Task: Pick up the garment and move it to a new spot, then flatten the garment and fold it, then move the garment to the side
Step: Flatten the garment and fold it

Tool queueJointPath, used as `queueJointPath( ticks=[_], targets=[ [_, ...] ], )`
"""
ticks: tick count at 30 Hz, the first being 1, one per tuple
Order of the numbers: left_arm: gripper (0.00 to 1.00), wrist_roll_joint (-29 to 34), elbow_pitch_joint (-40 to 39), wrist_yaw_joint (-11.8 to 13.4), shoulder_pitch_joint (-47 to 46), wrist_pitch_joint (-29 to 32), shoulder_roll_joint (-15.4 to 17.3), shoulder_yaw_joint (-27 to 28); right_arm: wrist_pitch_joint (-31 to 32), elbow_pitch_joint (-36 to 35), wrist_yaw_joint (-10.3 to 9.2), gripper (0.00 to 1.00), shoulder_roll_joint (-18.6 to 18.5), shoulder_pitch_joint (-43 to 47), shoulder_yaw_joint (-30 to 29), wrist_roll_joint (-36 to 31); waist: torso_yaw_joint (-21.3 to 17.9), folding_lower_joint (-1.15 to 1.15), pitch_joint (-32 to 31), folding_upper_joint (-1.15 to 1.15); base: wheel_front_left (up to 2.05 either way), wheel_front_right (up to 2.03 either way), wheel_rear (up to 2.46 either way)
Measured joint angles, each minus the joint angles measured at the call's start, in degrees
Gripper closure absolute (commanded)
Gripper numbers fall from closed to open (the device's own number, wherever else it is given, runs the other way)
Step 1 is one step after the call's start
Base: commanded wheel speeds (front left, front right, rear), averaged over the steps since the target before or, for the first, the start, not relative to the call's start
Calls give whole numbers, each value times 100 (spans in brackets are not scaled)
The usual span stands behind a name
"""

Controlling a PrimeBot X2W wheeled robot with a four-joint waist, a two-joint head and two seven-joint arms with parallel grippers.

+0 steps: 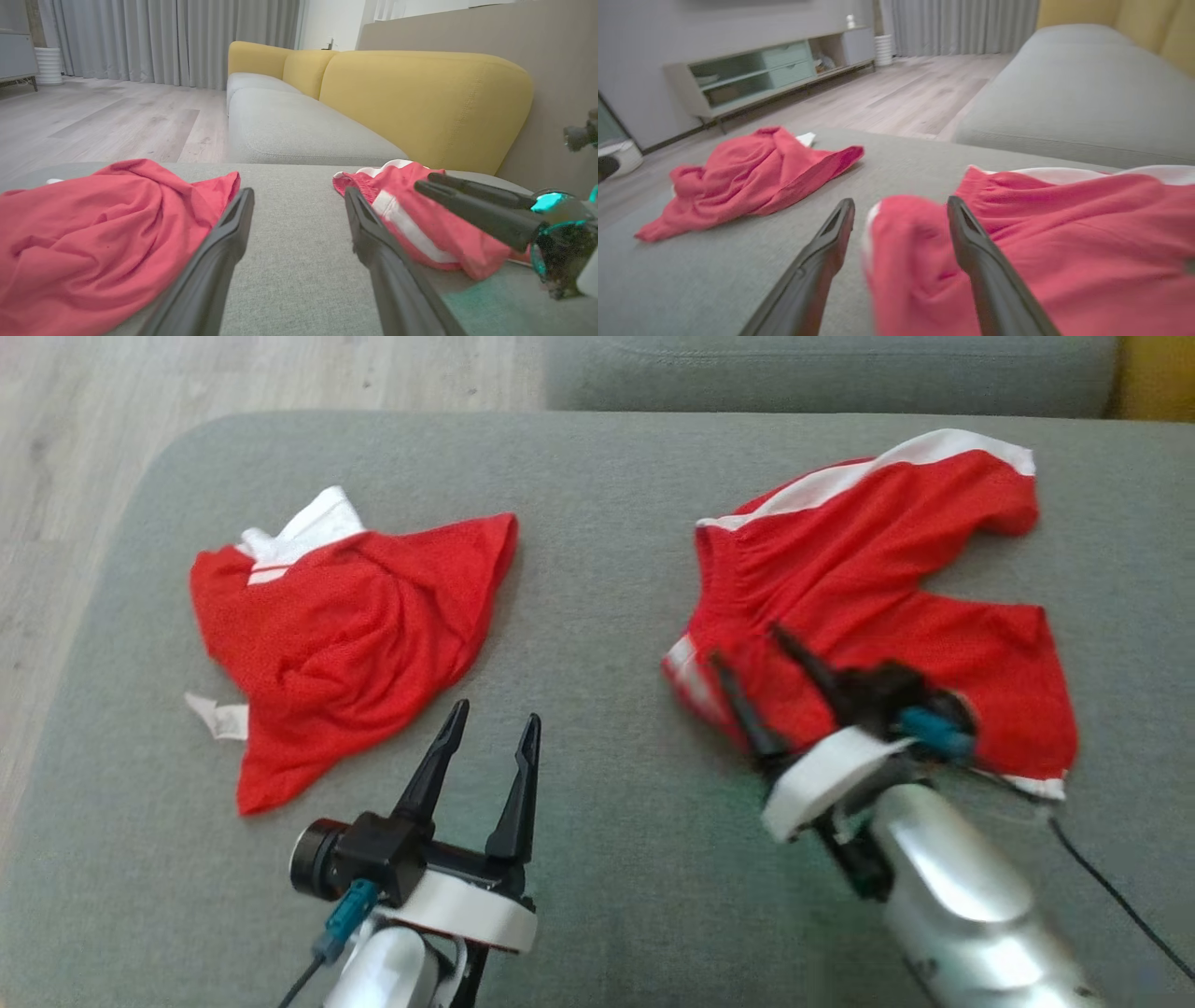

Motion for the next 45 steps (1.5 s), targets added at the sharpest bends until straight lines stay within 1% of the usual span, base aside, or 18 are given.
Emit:
queueJointPath(
  ticks=[3, 7, 9, 12, 13, 17, 21, 24, 27, 33, 37, 42, 43, 44, 45],
  targets=[
    [0, 44, -11, -3, 81, 0, -2, 46, -12, -267, 0, 0, -131, 296, -639, -119, -134, 0, -64, 0, 0, 0, 0],
    [0, 80, -25, -10, 137, 0, 0, 163, -46, -581, 0, 0, -141, 999, -1367, -410, -340, 0, -125, 0, 0, 0, 0],
    [0, 87, -37, -12, 143, 0, 0, 174, -46, -753, 0, 0, -100, 1335, -1749, -621, -445, 0, -141, 0, 0, 0, 0],
    [0, 132, -58, -19, 153, 0, -1, 190, -46, -1002, 0, 0, -18, 1709, -2535, -935, -599, 0, -142, 0, 0, 0, 0],
    [0, 135, -66, -42, 153, 0, -1, 200, -47, -1152, 0, 0, 67, 1880, -2917, -1137, -690, 0, -123, 0, 0, 0, 0],
    [0, 136, -69, -62, 152, 0, -1, 203, 35, -1326, 0, 0, 214, 2011, -3378, -1384, -816, 0, -57, 0, 0, 0, 0],
    [0, 136, -69, -66, 149, 0, -2, 202, 280, -1283, 0, 0, 227, 1996, -3595, -1399, -855, 0, -6, 0, 0, 0, 0],
    [0, 136, -69, -68, 140, 0, -1, 193, 539, -1068, 0, 0, 234, 1958, -3965, -1408, -839, 1, 51, 0, 0, 0, 0],
    [0, 136, -68, -111, 107, 0, -2, 181, 648, -862, 0, 0, 232, 1837, -4153, -1459, -789, 1, 125, 0, 0, 0, 0],
    [0, 187, -44, -119, 40, 0, -1, 179, 699, -548, 0, 0, 236, 1470, -4169, -1566, -673, 1, 281, 0, 0, 0, 0],
    [0, 187, -37, -136, 29, 0, -1, 180, 721, -357, 0, 0, 236, 1408, -4156, -1711, -612, 1, 348, 0, 0, 0, 0],
    [0, 188, -26, -160, 3, 0, -1, 185, 717, -233, 0, 0, 236, 1390, -4142, -1711, -603, 1, 355, 0, 0, 0, 0],
    [0, 188, -25, -160, 1, 0, -1, 187, 717, -221, 0, 7, 236, 1382, -4127, -1711, -607, 1, 352, 0, 0, 0, 0],
    [0, 188, -25, -160, -1, 0, -1, 188, 715, -202, 0, 56, 236, 1372, -4110, -1710, -613, 1, 349, 0, 0, 0, 0],
    [0, 188, -24, -160, -2, 0, -1, 190, 712, -181, 0, 100, 235, 1359, -4087, -1710, -621, 1, 345, 0, 0, 0, 0]
  ],
)
